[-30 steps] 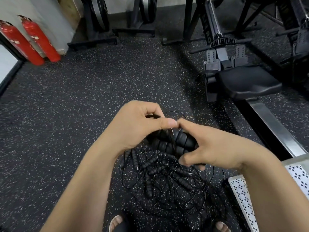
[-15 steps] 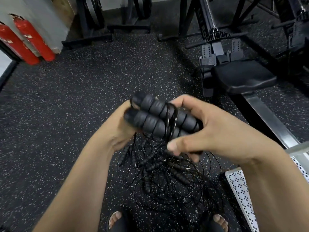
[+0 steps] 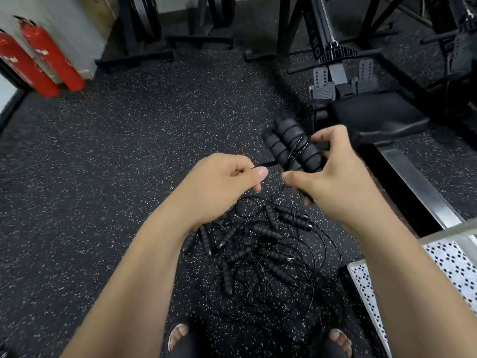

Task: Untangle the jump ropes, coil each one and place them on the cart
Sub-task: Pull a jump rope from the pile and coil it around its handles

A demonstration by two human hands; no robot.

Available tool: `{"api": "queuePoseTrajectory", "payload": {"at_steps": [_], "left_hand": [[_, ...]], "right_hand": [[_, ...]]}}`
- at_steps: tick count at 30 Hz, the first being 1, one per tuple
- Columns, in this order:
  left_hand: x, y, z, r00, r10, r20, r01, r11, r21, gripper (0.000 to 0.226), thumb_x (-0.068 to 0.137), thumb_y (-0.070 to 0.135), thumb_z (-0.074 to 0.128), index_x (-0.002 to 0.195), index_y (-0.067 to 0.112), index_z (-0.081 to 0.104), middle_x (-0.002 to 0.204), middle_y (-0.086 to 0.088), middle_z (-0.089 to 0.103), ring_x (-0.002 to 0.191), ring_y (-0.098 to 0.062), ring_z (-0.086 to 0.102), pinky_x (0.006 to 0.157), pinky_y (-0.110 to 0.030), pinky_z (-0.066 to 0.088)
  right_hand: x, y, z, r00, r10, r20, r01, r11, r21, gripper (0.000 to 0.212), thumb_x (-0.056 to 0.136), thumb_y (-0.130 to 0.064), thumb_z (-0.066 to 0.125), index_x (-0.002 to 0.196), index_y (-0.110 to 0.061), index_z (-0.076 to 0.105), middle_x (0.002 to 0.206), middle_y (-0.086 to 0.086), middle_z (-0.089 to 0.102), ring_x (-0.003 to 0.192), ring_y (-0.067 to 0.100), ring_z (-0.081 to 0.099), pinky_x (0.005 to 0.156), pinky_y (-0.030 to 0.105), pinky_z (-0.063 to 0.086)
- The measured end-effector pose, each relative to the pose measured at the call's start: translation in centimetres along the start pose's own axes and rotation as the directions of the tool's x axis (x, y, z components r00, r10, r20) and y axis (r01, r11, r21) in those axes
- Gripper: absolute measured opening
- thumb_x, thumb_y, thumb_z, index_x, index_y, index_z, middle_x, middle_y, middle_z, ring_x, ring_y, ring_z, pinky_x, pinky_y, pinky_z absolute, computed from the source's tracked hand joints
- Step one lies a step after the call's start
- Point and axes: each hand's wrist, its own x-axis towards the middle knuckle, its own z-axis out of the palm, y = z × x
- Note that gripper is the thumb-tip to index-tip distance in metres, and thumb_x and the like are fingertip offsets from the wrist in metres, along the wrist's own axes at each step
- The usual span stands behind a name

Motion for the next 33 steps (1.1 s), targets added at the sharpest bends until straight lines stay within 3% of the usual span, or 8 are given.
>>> {"api": "queuePoseTrajectory", "payload": {"at_steps": [5,11,18,20,23,26,29,33], "left_hand": [[-0.3,0.0,-0.6,1.000,0.023,-0.015,-0.022,0.998,0.061,0.037,0.101,0.048,0.070,0.077,0.020,0.075,0.048,0.010,0.041,0.045,-0.007,0.033,0.053,-0.026,0.031],[-0.3,-0.5,-0.9,0.994,0.095,0.048,-0.095,0.995,-0.005,0.033,0.079,0.047,0.089,0.078,0.017,0.076,0.077,-0.012,0.074,0.071,-0.031,0.064,0.075,-0.044,0.054],[0.2,-1.8,-1.3,0.963,0.184,0.196,-0.098,0.919,-0.382,0.029,0.080,0.027,0.093,0.081,0.010,0.070,0.072,0.003,0.067,0.063,-0.008,0.058,0.060,-0.018,0.048],[0.3,-2.1,-1.0,0.965,0.183,0.187,-0.071,0.872,-0.484,0.027,0.084,0.030,0.088,0.081,0.012,0.068,0.070,0.006,0.065,0.060,-0.007,0.056,0.056,-0.017,0.047],[0.6,-2.2,-0.1,1.000,-0.004,0.012,0.011,0.811,-0.585,0.044,0.110,0.015,0.054,0.075,0.022,0.079,0.072,0.008,0.074,0.070,-0.009,0.068,0.059,-0.018,0.054],[0.6,-1.2,0.9,0.996,0.063,-0.062,-0.085,0.864,-0.496,0.068,0.113,-0.001,0.039,0.064,0.028,0.076,0.062,0.003,0.061,0.056,-0.015,0.054,0.052,-0.025,0.037],[1.0,-0.6,1.6,0.999,0.039,0.000,-0.035,0.918,-0.394,0.065,0.117,0.018,0.040,0.062,0.033,0.071,0.055,0.007,0.037,0.051,-0.012,0.028,0.057,-0.037,0.018],[1.0,-0.4,2.0,1.000,0.016,0.007,-0.014,0.970,-0.242,0.043,0.114,0.038,0.049,0.078,0.032,0.072,0.060,0.011,0.036,0.055,-0.011,0.031,0.058,-0.032,0.026]], "right_hand": [[-0.1,-0.3,-0.3,0.937,0.127,0.324,-0.078,0.984,-0.159,0.063,0.077,-0.015,0.093,0.110,-0.036,0.043,0.083,0.009,0.079,0.068,0.045,0.074,0.059,0.054,0.062],[-1.6,-2.0,-1.8,0.629,0.167,0.759,-0.053,0.984,-0.172,0.056,0.086,-0.004,0.088,0.114,-0.026,0.044,0.082,0.020,0.076,0.066,0.020,0.066,0.051,0.035,0.050],[-2.3,-2.7,-3.5,0.512,-0.057,0.857,-0.101,0.987,0.126,0.060,0.083,-0.005,0.093,0.125,-0.020,0.052,0.112,0.039,0.069,0.082,0.040,0.076,0.057,0.049,0.060],[-2.2,-2.6,-3.4,0.536,-0.165,0.828,-0.108,0.959,0.261,0.060,0.083,-0.001,0.092,0.125,-0.014,0.051,0.105,0.040,0.070,0.079,0.039,0.076,0.060,0.058,0.058],[-2.3,-2.8,-3.3,0.660,-0.271,0.700,-0.108,0.889,0.446,0.054,0.081,0.005,0.087,0.121,-0.011,0.054,0.087,0.027,0.073,0.066,0.023,0.073,0.045,0.032,0.050],[-2.4,-3.1,-2.8,0.783,-0.318,0.535,-0.100,0.784,0.613,0.050,0.078,0.002,0.083,0.117,-0.012,0.056,0.089,0.019,0.073,0.068,0.026,0.072,0.042,0.027,0.046],[-1.7,-3.0,-2.0,0.902,-0.259,0.344,-0.042,0.743,0.668,0.052,0.078,0.000,0.085,0.118,-0.011,0.053,0.097,0.018,0.073,0.070,0.027,0.072,0.043,0.029,0.045],[-1.0,-2.0,-0.7,0.966,-0.206,0.155,0.065,0.775,0.629,0.044,0.084,-0.001,0.083,0.114,-0.016,0.055,0.097,0.014,0.072,0.075,0.031,0.072,0.050,0.033,0.049]]}}
